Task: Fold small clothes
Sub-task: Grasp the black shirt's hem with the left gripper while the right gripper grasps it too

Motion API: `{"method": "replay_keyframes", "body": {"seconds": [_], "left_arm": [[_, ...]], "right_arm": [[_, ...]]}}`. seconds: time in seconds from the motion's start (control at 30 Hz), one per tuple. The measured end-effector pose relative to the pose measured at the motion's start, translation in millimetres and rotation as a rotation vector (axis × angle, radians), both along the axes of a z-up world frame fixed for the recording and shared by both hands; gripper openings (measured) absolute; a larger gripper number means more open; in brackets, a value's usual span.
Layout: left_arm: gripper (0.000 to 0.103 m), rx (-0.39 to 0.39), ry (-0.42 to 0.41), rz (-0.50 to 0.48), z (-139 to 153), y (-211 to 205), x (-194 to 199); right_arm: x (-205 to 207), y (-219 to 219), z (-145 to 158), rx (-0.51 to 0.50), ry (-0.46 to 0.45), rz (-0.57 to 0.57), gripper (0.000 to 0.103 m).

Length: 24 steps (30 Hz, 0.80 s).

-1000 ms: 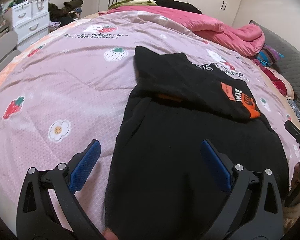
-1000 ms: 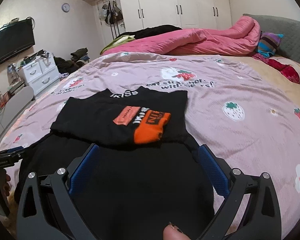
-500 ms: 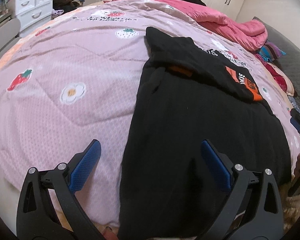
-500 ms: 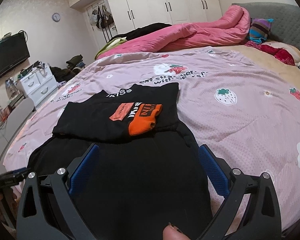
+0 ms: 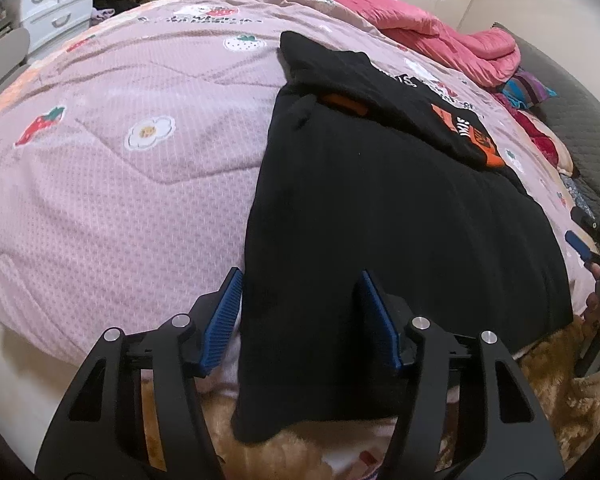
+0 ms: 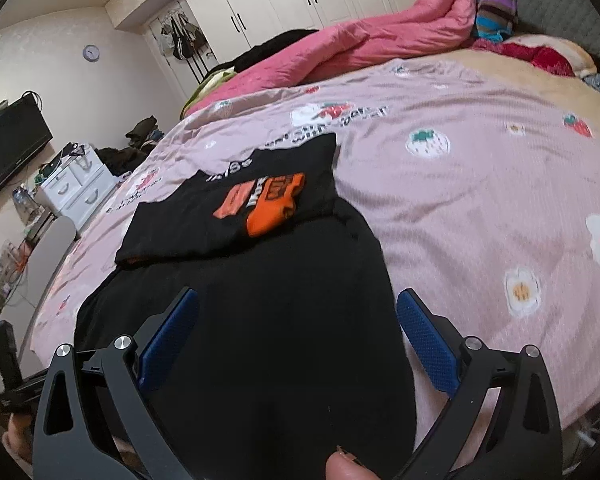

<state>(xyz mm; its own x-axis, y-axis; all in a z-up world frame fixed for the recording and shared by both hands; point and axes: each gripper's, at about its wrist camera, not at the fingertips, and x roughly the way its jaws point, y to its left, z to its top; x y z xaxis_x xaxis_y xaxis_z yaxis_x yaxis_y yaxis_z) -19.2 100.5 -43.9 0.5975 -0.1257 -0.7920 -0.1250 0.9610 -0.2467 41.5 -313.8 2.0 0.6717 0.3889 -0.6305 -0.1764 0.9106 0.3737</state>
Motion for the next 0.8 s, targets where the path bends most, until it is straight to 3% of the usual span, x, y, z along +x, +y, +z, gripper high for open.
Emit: {"method": "replay_keyframes", "body": {"seconds": [0.7, 0.73, 0.8], "left_arm": [[0.047, -0.034, 0.037, -0.028, -16, -6, -26], [0.047, -0.038, 0.036, -0.028, -16, -6, -27], [0.047, -0.044, 0.034, -0.026, -16, -5, -28]], "right_arm": [[-51, -7, -28, -0.176, 0.217, 0.157, 0.097], [-51, -7, -30, -0.176, 0.224, 0.161, 0.096], [-52, -8, -33, -0.180, 0.242, 0.165, 0.075]]}}
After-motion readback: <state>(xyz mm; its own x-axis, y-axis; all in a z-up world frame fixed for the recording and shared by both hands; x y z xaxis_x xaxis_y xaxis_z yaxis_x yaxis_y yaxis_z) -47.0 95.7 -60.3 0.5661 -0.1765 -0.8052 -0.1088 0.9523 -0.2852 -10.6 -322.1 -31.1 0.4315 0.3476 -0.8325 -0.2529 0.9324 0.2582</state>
